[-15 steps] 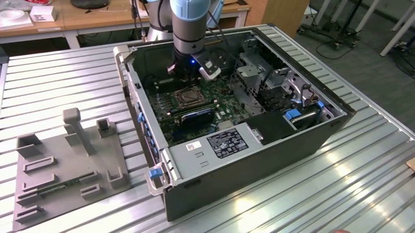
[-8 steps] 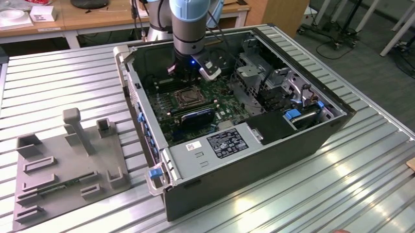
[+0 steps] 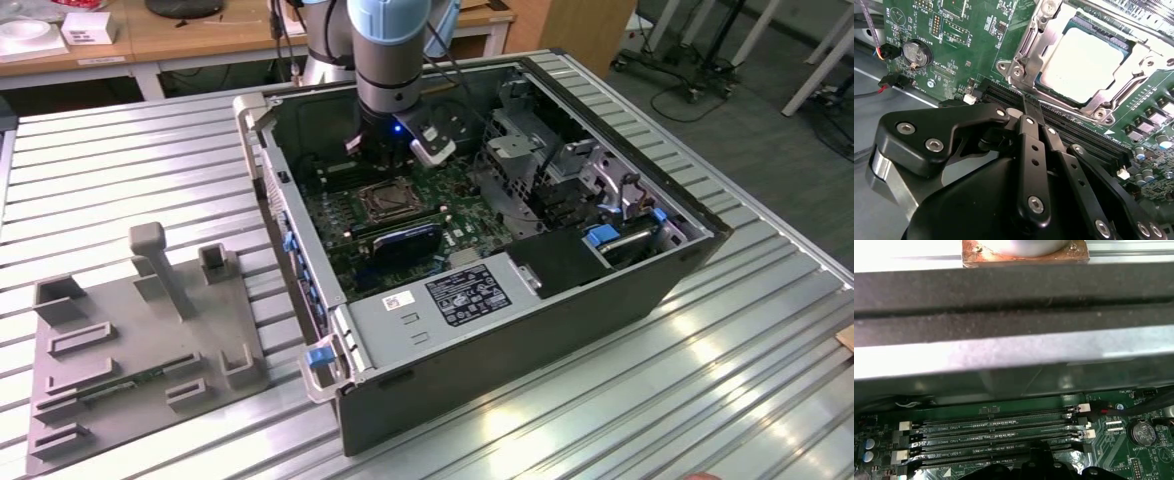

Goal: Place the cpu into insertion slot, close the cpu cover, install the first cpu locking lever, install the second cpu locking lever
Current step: 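Install the first cpu locking lever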

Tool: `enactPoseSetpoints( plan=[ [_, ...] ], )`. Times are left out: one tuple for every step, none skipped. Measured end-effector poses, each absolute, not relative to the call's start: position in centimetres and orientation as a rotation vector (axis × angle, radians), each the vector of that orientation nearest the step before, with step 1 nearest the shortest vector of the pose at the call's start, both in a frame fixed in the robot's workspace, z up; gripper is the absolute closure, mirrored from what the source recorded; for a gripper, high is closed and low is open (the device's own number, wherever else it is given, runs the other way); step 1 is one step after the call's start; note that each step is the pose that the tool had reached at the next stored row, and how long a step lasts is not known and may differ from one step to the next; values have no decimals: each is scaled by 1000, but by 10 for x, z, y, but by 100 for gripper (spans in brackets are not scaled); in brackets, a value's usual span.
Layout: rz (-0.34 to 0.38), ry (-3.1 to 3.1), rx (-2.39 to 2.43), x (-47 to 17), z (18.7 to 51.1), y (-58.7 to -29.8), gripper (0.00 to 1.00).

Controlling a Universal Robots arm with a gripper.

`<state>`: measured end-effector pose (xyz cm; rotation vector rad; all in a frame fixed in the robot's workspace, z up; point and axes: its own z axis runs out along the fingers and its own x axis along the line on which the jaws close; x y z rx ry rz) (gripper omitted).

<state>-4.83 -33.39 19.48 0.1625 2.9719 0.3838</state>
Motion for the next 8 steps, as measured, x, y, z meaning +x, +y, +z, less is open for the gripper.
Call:
enactPoseSetpoints(
  plan=[
    [381, 2972, 162, -48, 195, -334, 89],
    [378, 2972, 162, -48, 195, -334, 89],
    [374, 2972, 162, -48, 195, -334, 89],
    [372, 2972, 161, -49, 195, -334, 89],
    [372, 2972, 161, -49, 195, -334, 89],
    [372, 2972, 161, -49, 195, -334, 89],
    [372, 2972, 162, -49, 195, -334, 89],
    [372, 2971, 164, -49, 195, -334, 89]
  ],
)
